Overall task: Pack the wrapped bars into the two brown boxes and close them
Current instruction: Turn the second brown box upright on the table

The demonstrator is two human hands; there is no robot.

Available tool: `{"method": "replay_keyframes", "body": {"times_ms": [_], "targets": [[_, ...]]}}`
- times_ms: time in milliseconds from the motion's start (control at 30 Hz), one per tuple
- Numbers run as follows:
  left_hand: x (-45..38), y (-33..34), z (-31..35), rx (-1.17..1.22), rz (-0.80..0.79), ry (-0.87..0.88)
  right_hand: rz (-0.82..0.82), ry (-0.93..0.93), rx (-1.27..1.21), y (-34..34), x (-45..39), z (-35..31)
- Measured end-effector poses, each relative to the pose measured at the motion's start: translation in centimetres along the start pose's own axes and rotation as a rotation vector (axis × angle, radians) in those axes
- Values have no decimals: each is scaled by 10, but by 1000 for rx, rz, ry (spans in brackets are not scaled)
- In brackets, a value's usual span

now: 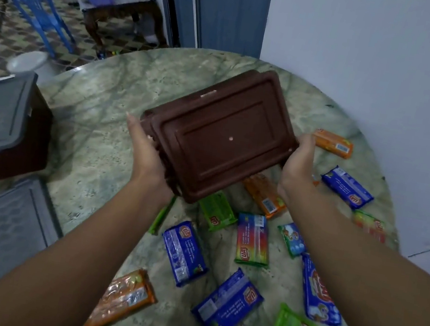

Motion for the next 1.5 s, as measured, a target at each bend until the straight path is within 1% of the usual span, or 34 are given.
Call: {"method": "replay_keyframes", "body": {"times_ms": [67, 200, 300, 400, 433, 500, 567, 633, 733, 833, 933, 1100, 1333, 1433, 1500], "targets": [[-9, -23, 16, 15, 8, 42, -29, 10, -24, 6, 16, 4], [-16, -66, 40, 66, 12, -16, -89, 75, -42, 28, 40, 26], [-18, -96, 61, 146, -65, -20, -136, 127, -117, 47, 60, 38], [-25, -125, 65, 180, -154, -122, -214, 166, -163, 69, 80, 48], [-29, -137, 64, 147, -176, -153, -250, 179, -177, 78, 88, 51], [-45, -172, 64, 65, -153, -198, -302, 224, -172, 97, 103, 64], [-66, -207, 63, -30, -104, -197, -288, 231, -79, 111, 119, 75], [-83, -238, 69, -128, -100, -151, -247, 203, -32, 126, 133, 85], [-98, -271, 81, -339, -138, -70, -178, 190, -51, 147, 160, 98], [-104, -292, 96, -532, -184, -18, -150, 214, -20, 158, 181, 121], [-107, -315, 118, -695, -175, 66, -148, 285, 3, 167, 209, 142], [-93, -341, 128, -769, -213, 88, -148, 292, 23, 177, 240, 158], [-80, -380, 124, -792, -136, 114, -216, 314, 216, 182, 270, 182], [-81, -392, 119, -917, -104, 138, -232, 297, 303, 178, 281, 188], [-79, -395, 119, -1065, -80, 178, -229, 281, 345, 173, 283, 190]]}}
Point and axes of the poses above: each hand's wrist, its own x-axis away from the middle knuckle, its own y-axis out of the palm, z = x × y, the point moved 10 cm from there along -x, towards the middle knuckle, and after that the axes turned 1 degree about x, right-handed, at the moved point
